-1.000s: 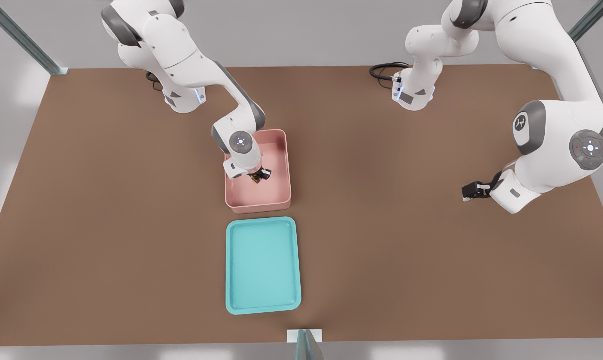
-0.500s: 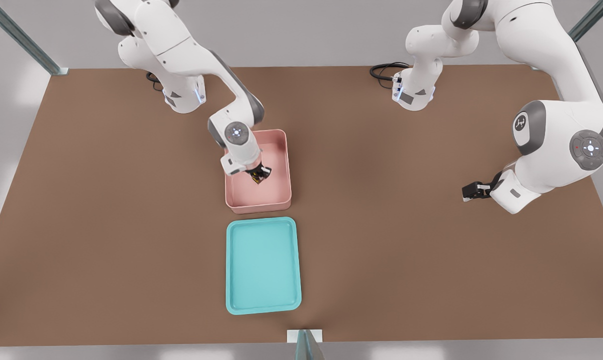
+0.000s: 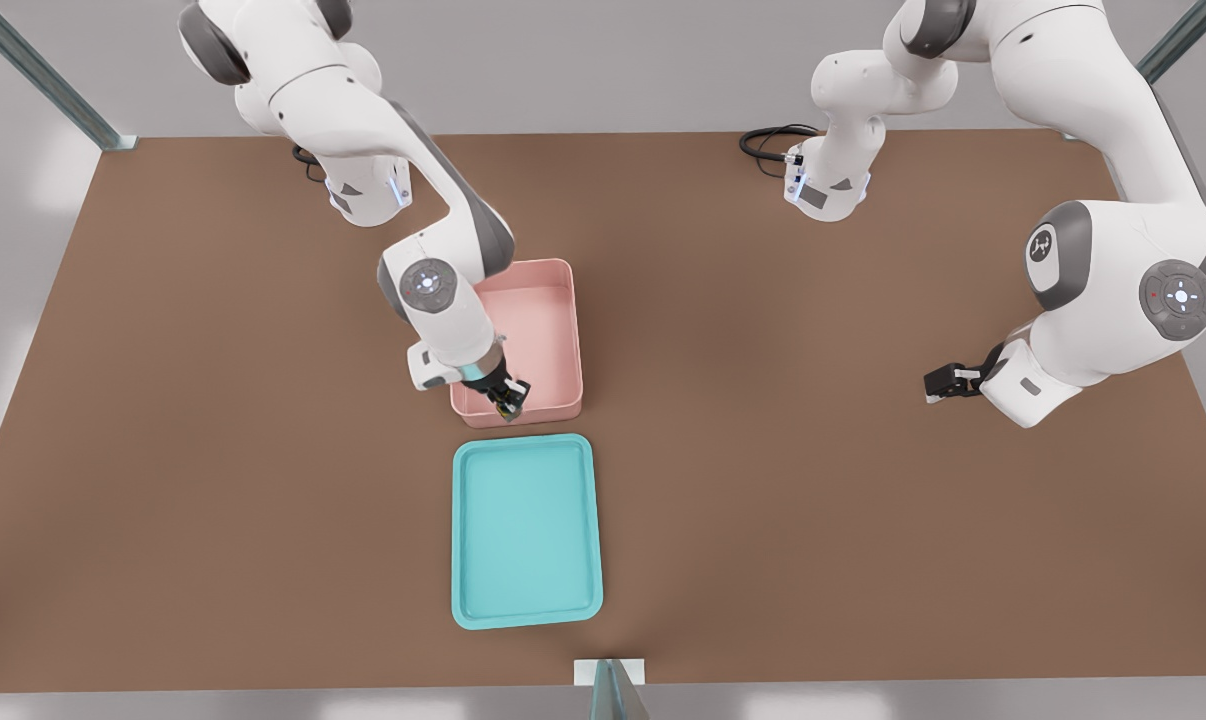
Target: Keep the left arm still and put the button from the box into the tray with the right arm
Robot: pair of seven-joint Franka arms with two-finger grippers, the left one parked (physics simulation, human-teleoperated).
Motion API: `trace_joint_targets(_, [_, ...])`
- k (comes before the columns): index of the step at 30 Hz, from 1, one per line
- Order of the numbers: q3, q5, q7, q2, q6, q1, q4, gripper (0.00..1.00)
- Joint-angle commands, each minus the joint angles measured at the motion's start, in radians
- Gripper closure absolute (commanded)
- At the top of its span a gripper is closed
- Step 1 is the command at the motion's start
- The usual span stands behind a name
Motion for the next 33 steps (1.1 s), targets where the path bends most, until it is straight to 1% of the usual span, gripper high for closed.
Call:
trace_joint_targets(1, [0.0,-0.02,0.017,0.057,-0.1,-0.01,0.081,0.55])
trace_joint_targets(4, [0.0,-0.041,0.021,0.154,-0.129,-0.019,0.213,0.55])
trace_joint_targets(5, [0.0,-0.049,0.02,0.204,-0.129,-0.02,0.26,0.55])
trace_joint_targets(12, [-0.008,-0.078,0.014,0.462,-0.127,-0.027,0.495,0.55])
trace_joint_targets(17, [-0.016,-0.078,0.011,0.545,-0.115,-0.027,0.573,0.55])
trace_joint_targets(21, [-0.019,-0.09,0.009,0.586,-0.107,-0.027,0.609,0.55])
trace_joint_targets(26, [-0.017,-0.09,0.008,0.606,-0.078,-0.027,0.612,0.55])
trace_joint_targets(27, [-0.017,-0.09,0.008,0.606,-0.08,-0.027,0.612,0.48])
trace_joint_targets(28, [-0.019,-0.092,-0.002,0.603,-0.09,-0.027,0.612,0.0])
trace_joint_targets(31, [-0.017,-0.09,-0.002,0.595,-0.1,-0.027,0.612,0.0])
trace_joint_targets(32, [-0.011,-0.089,-0.003,0.513,-0.164,-0.025,0.601,0.0])
trace_joint_targets(33, [-0.008,-0.092,-0.022,0.428,-0.282,-0.025,0.593,0.0])
